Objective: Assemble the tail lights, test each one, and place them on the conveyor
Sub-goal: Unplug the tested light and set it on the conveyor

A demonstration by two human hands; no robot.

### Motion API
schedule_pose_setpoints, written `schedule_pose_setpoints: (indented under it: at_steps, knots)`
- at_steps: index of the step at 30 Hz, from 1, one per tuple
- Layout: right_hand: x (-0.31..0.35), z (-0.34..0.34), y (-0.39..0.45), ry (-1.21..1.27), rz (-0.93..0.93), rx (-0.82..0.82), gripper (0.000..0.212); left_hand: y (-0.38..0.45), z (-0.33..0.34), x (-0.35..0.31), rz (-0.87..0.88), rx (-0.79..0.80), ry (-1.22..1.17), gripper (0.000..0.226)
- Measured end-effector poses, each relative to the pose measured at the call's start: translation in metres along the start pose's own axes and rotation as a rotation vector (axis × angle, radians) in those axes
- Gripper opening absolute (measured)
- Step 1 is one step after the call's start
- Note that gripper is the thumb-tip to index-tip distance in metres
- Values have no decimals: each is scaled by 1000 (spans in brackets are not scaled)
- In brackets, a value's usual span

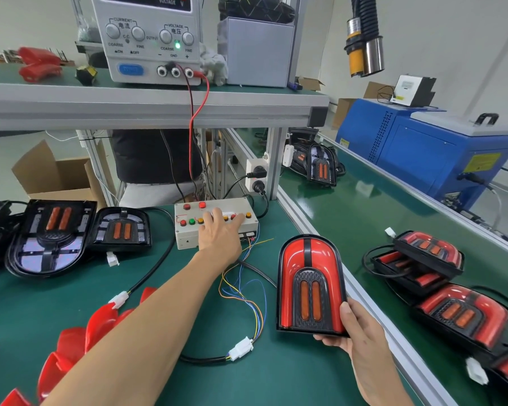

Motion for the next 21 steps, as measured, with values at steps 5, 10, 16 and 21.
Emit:
schedule_pose_setpoints:
  at_steps: [5,10,16,21]
  knots:
    - [1,-1,-1,-5,6,20,39,0,1,1,-4,-1,-21,68]
    - [0,-1,0,-11,13,27,42,0,4,2,-4,-18,-34,72]
    - [1,-1,-2,-12,7,30,39,2,6,-1,-22,-18,-47,69]
    - [1,-1,-1,-7,12,21,39,2,6,-4,-34,-21,-57,65]
Point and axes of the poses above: each hand's wrist, its own y-axis towards the middle knuckle, its own z-axis out of the palm, x = y × z, the point moved 1 cm from there along y, towards the middle knuckle, and after that the axes turned 9 degrees about -z, right-handed, at the moved point
